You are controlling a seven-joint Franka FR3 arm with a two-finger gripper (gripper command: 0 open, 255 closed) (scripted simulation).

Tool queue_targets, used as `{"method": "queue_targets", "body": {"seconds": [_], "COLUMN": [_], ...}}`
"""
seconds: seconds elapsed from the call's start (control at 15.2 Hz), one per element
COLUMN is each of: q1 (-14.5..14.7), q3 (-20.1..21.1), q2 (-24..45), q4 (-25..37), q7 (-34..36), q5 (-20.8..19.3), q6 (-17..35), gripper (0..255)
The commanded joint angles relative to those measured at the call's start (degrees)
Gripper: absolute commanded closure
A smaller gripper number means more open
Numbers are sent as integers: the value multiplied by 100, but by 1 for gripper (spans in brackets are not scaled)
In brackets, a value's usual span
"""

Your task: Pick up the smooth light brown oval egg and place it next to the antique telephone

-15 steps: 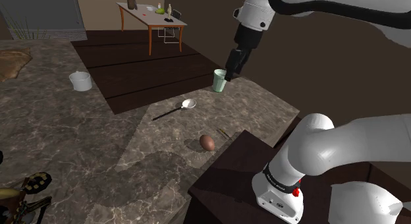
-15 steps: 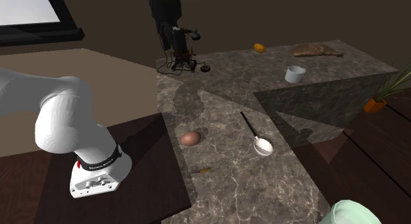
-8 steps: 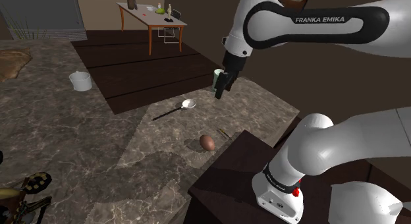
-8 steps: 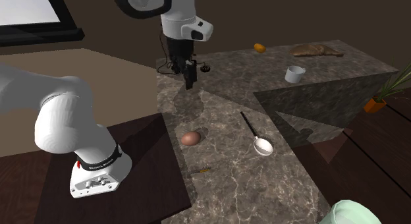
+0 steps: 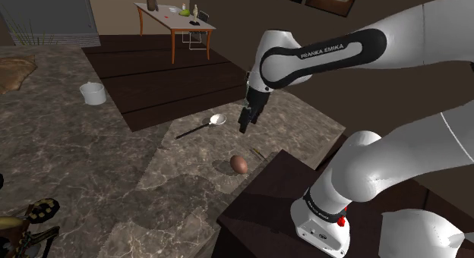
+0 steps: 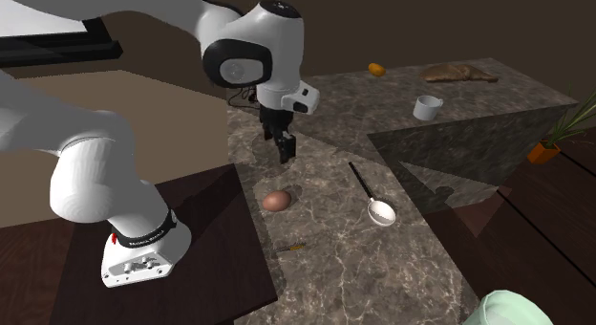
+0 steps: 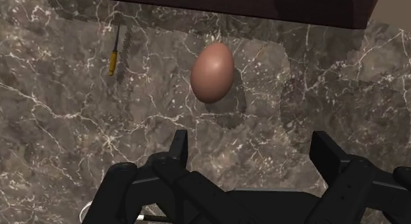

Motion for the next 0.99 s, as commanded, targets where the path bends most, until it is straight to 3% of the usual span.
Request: {"method": "queue_targets", "body": {"seconds": [0.0, 0.4, 0.66, 0.92], "q1": [18, 122, 231, 264], "q3": [-41, -208, -290, -232], "q2": [336, 1694, 2739, 3374], "q4": [-151, -272, -160, -68], "q7": [-89, -514, -984, -1344], "q5": [74, 445, 946, 1387], "q6": [429, 1694, 2460, 2916], "gripper": [0, 0, 0, 0]}}
